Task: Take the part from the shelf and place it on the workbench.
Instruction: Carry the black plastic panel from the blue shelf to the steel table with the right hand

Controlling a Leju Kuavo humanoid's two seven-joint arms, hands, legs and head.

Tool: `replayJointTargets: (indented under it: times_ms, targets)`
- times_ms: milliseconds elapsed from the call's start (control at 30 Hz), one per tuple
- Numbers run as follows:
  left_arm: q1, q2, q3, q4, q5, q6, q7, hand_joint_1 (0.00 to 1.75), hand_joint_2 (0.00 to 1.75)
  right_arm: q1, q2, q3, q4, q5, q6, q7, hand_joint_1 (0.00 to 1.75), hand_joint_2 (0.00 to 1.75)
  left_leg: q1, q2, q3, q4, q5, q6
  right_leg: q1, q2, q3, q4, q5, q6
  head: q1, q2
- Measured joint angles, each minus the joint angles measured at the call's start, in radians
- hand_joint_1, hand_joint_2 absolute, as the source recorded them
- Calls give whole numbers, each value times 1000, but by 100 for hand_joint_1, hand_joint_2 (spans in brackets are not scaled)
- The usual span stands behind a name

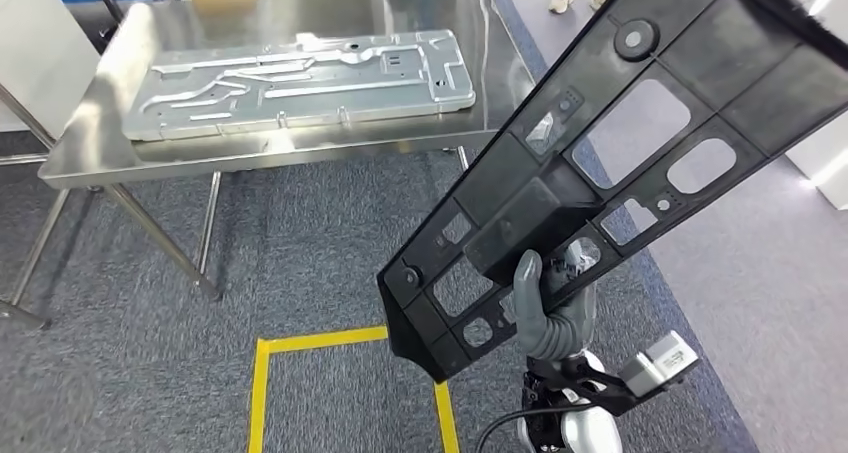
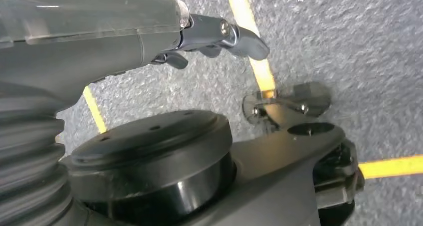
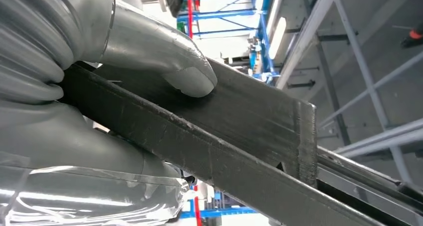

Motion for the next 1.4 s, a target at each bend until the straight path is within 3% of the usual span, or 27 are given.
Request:
replayJointTargets:
  times_ms: [33, 100, 133, 200, 267, 333, 367, 400, 467, 500, 533, 600, 667, 733, 767, 833, 867, 900, 1000, 1033, 1067, 1133, 1200, 1267, 1300, 1367, 1400]
  targets:
    - [-3, 0, 0, 0, 0, 0, 0, 0, 175, 0, 0, 0, 0, 2, 0, 1, 175, 175, -4, -2, 3, -14, 27, 8, 0, 1, 9, 8, -7, 6, 0, 0]
    - [-9, 0, 0, -1, -2, 0, 0, 0, 175, -2, 1, 1, -1, 4, 0, 1, 175, 175, -7, -3, 28, -19, 18, 27, -3, -8, 12, 38, -5, 17, 0, 0]
    - [-10, 0, 0, -1, -3, 0, -1, 0, 175, -3, 1, 1, -1, 5, 0, 1, 175, 175, -7, -2, 41, -23, 10, 35, -4, -22, -3, 73, 3, 22, 2, 0]
    - [-11, 0, 1, -1, -6, 0, -4, 0, 175, -4, 1, 1, -2, 6, 0, 1, 175, 175, -4, -1, 67, -26, -10, 44, -7, -55, -69, 179, -7, 33, 4, 0]
    - [-11, 0, 1, -1, -9, 0, -6, 0, 175, -2, 1, 1, -2, 6, -1, 1, 175, 175, -3, 0, 96, -27, -37, 46, -14, -71, -158, 274, -60, 43, 6, 0]
    - [-9, 0, 1, -1, -12, -2, -7, 0, 175, 0, 0, 0, -2, 12, -2, 2, 175, 175, 0, 0, 134, -27, -69, 43, -19, -75, -218, 286, -109, 47, 6, 0]
    - [-7, 0, 1, -1, -14, -3, -7, 0, 175, 1, 0, 0, -2, 17, -3, 3, 175, 175, 2, 0, 157, -27, -87, 40, -21, -77, -232, 254, -103, 47, 6, 0]
    - [-6, 0, 1, -1, -15, -4, -7, 0, 175, 1, 0, 0, -2, 24, -4, 5, 175, 175, 4, -2, 179, -28, -105, 37, -22, -76, -236, 204, -63, 47, 6, 0]
    - [-5, 0, 1, 0, -16, -6, -7, 0, 175, 3, -1, 0, -1, 36, -6, 10, 175, 175, 6, -9, 215, -32, -137, 27, -21, -70, -237, 97, 82, 46, 7, 0]
    - [-8, 0, 1, 0, -16, -8, -8, 0, 175, 4, -2, 0, -1, 40, -8, 12, 175, 175, 7, -12, 227, -40, -150, 21, -19, -67, -235, 64, 134, 43, 6, 0]
    - [-11, -1, 1, 0, -17, -9, -8, 0, 175, 7, -3, 0, -2, 44, -8, 13, 175, 175, 6, -14, 241, -50, -157, 15, -16, -66, -230, 45, 161, 38, 6, 0]
    - [-15, 0, 1, -1, -18, -12, -9, 0, 175, 9, -3, 0, -3, 48, -9, 12, 175, 175, 6, -16, 262, -58, -149, 3, -16, -69, -203, 26, 145, 23, 4, 0]
    - [-14, 0, 1, -1, -18, -13, -10, 0, 175, 8, -2, 1, -3, 49, -8, 12, 175, 175, 7, -13, 243, 6, -124, -4, -17, -74, -162, 7, 129, 7, 2, 0]
    - [-14, 0, 1, -1, -19, -14, -10, 0, 175, 8, -2, 1, -4, 50, -8, 12, 175, 175, 6, -9, 167, 127, -138, -6, -14, -82, -122, -3, 106, -5, 1, 0]
    - [-13, 0, 1, -1, -19, -15, -10, 0, 175, 8, -2, 1, -3, 51, -8, 12, 175, 175, 6, -8, 119, 181, -168, -6, -11, -87, -104, -5, 93, -9, 1, 0]
    - [-8, 0, 1, -1, -20, -16, -11, 0, 175, 8, -2, 1, -3, 54, -8, 12, 175, 175, 5, -7, 44, 225, -237, -3, -6, -95, -68, -6, 63, -13, 1, 0]
    - [-5, 0, 1, -1, -22, -17, -12, 0, 175, 8, -2, 1, -3, 56, -8, 12, 175, 175, 4, -6, 25, 210, -249, 1, -3, -99, -48, -7, 48, -15, 0, 0]
    - [-3, 0, 1, -1, -24, -17, -12, 0, 175, 9, -2, 1, -3, 57, -8, 12, 175, 175, 3, -2, 18, 169, -229, 6, 0, -104, -28, -7, 33, -15, 1, 0]
    - [-3, 2, 1, -1, -28, -18, -14, 0, 175, 11, -2, 3, -4, 63, -10, 12, 175, 175, -10, 44, 32, 28, -80, 29, 6, -119, 19, -7, -10, -8, 1, 0]
    - [-4, 2, 1, -1, -29, -19, -14, 0, 175, 13, -2, 5, -6, 64, -12, 12, 175, 175, -14, 57, 39, 7, -57, 32, 6, -125, 32, -9, -23, -2, 1, 0]
    - [-6, 3, 1, -2, -29, -19, -16, 0, 175, 15, -2, 6, -8, 65, -14, 12, 175, 175, -17, 58, 46, -2, -53, 33, 4, -130, 42, -3, -28, 6, 0, 0]
    - [-8, 4, 1, -3, -30, -20, -17, 0, 175, 15, -1, 11, -16, 69, -18, 13, 175, 175, -16, 35, 74, -17, -46, 38, -3, -134, 54, 25, -25, 21, 0, 0]
    - [-9, 6, 1, -3, -30, -20, -18, 0, 175, 14, -1, 16, -21, 72, -19, 13, 175, 175, -11, 13, 103, -25, -35, 47, -8, -114, 22, 100, -26, 34, 3, 0]
    - [-11, 7, 2, -4, -30, -20, -19, 0, 175, 16, -1, 17, -22, 75, -20, 14, 175, 175, -7, -4, 120, -26, -44, 50, -15, -96, -62, 204, -58, 44, 5, 0]
    - [-12, 6, 2, -4, -30, -20, -19, 0, 175, 18, -2, 18, -22, 76, -20, 15, 175, 175, -6, -15, 127, -26, -52, 50, -18, -93, -110, 244, -88, 49, 4, 0]
    - [-10, 6, 2, -4, -30, -20, -20, 0, 175, 21, -2, 18, -22, 78, -20, 16, 175, 175, -2, -41, 149, -26, -74, 45, -22, -93, -180, 259, -134, 55, 4, 0]
    - [-7, 6, 2, -4, -30, -20, -21, 0, 175, 21, -2, 19, -22, 78, -20, 16, 175, 175, 0, -53, 164, -26, -87, 42, -24, -90, -199, 229, -129, 56, 5, 0]
